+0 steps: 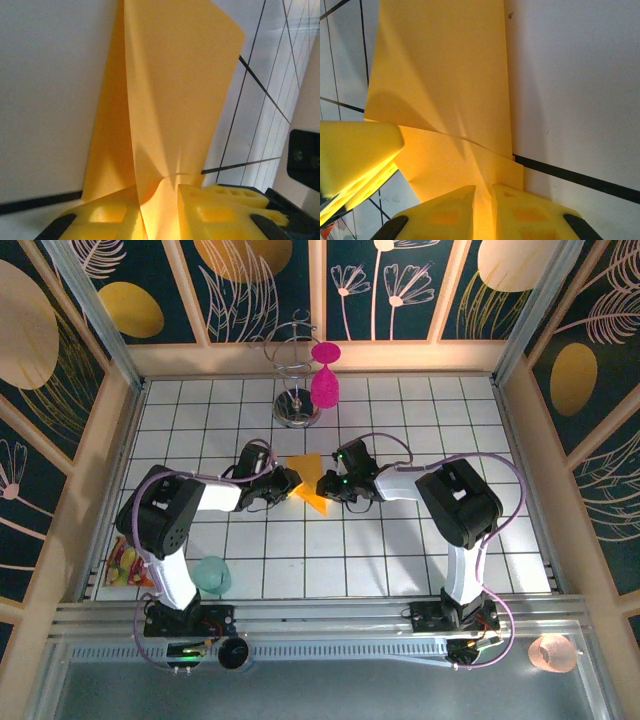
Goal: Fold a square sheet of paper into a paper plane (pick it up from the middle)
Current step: Fourth fold the wing at the center of the table.
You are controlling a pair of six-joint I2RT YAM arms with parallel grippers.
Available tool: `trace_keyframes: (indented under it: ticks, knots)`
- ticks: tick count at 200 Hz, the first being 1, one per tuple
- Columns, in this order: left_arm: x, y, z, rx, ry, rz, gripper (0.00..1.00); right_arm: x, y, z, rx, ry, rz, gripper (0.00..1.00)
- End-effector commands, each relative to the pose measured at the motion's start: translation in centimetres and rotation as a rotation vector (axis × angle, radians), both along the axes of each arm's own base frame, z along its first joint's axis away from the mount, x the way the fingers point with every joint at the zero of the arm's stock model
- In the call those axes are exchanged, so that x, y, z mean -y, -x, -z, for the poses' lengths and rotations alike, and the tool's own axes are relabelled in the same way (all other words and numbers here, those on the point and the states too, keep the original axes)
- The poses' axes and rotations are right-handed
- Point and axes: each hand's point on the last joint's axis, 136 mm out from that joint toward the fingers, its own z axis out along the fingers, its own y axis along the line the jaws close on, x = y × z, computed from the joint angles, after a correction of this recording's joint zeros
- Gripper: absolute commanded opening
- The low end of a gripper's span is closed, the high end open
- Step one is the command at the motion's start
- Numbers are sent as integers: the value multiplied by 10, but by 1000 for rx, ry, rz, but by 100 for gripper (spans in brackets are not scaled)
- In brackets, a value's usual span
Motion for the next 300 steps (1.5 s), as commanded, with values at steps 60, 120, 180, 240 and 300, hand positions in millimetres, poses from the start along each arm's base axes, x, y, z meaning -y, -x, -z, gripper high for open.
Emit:
trace_keyframes:
  ticks: [60, 120, 180, 240, 300]
  knots:
    - [-4, -12, 3, 43, -70, 104, 13, 8, 1, 21, -15, 50, -14, 18]
    - [-7, -13, -1, 55, -88, 99, 0, 2, -18, -27, 171, 7, -41, 28]
    - [-23, -22, -24, 78, -139, -24, 0, 17, -22, -72, 527, 202, -22, 40]
    - [-20, -22, -33, 52, -138, -60, 0, -29, 4, -56, 638, 363, -163, 41]
    - [-16, -23, -36, 42, -137, -58, 0, -38, 12, -30, 625, 447, -194, 41]
